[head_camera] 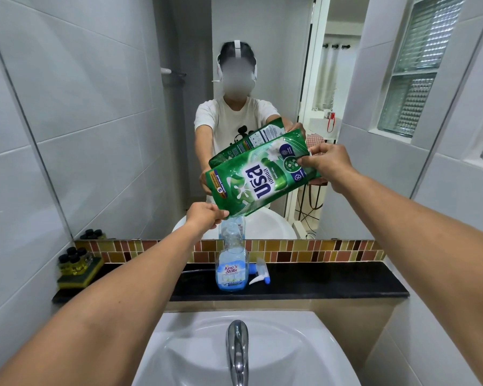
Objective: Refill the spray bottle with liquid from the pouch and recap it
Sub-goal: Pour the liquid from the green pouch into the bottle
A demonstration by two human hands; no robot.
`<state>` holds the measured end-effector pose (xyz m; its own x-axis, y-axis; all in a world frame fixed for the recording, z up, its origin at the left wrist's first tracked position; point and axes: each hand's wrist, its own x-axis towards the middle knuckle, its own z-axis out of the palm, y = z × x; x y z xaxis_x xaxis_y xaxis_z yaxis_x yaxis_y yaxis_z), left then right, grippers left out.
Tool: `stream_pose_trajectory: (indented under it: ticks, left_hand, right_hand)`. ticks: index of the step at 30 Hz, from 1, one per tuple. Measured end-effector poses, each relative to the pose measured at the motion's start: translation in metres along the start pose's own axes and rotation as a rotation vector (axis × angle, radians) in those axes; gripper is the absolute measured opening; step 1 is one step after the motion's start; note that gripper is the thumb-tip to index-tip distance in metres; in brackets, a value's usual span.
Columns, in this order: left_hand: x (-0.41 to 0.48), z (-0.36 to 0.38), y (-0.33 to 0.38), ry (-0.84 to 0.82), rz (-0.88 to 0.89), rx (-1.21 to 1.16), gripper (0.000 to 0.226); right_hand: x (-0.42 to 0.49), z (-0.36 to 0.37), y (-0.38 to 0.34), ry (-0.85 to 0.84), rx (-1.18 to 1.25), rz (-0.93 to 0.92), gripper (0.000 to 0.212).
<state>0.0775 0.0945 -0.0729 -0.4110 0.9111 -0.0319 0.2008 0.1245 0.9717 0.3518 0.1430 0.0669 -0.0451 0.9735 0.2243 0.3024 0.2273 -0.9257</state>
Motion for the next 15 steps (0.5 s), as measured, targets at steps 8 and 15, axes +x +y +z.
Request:
stream_pose_trajectory:
  ticks: [8, 15]
  left_hand:
    - [-0.0006, 0.0000, -0.0004, 0.001, -0.002, 0.010, 0.027]
    - [-0.0010, -0.0008, -0.0013, 0.001, 0.000, 0.006, 0.028]
  right_hand:
    - [-0.0003, 0.0015, -0.0009, 0.006, -0.014, -0.005, 0.022]
    - [-0.0012, 0.0028, -0.0007, 0.011, -0.006, -0.004, 0.023]
